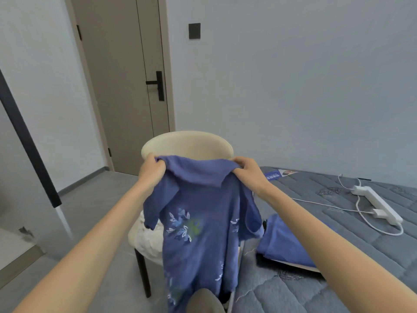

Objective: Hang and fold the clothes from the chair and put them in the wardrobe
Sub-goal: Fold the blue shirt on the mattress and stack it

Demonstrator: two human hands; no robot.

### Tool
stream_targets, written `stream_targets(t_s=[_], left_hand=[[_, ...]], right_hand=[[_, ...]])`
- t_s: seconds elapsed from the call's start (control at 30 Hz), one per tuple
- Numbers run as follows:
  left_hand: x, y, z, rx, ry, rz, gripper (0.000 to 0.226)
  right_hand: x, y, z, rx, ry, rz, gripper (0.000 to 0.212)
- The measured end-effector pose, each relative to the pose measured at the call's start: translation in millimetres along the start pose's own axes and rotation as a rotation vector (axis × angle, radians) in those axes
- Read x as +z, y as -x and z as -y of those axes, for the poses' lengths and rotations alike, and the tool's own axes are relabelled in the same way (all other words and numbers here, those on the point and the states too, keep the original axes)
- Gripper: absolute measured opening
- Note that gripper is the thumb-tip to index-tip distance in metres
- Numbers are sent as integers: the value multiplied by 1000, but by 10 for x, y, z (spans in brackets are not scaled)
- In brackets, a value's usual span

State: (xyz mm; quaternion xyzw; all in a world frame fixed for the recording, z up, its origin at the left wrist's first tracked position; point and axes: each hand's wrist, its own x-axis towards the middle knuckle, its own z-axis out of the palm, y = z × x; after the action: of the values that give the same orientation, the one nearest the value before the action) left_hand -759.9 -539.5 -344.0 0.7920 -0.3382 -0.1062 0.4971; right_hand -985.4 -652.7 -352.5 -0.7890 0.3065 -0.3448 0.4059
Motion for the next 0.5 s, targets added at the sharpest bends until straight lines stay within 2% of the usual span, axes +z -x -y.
stream_targets(t_s=[0.17, 0.23, 0.3, 0.37, 0.43, 0.5], left_hand=[[189, 154, 225, 193, -417, 340, 81], [274, 307, 192, 317, -394, 505, 101], [374, 487, 117, 452, -263, 588, 107], [491, 647, 38, 531, -171, 477, 101], [601, 753, -17, 567, -144, 262, 97], [672, 813, -40, 518, -92, 149, 89]], right_hand=[[59, -105, 198, -27, 136, 69, 24], [106, -131, 254, -18, 162, 91, 24], [140, -140, 301, 3, 166, 101, 26], [151, -159, 329, 24, 163, 93, 28], [133, -179, 347, 50, 149, 78, 27], [100, -189, 373, 73, 132, 66, 22]])
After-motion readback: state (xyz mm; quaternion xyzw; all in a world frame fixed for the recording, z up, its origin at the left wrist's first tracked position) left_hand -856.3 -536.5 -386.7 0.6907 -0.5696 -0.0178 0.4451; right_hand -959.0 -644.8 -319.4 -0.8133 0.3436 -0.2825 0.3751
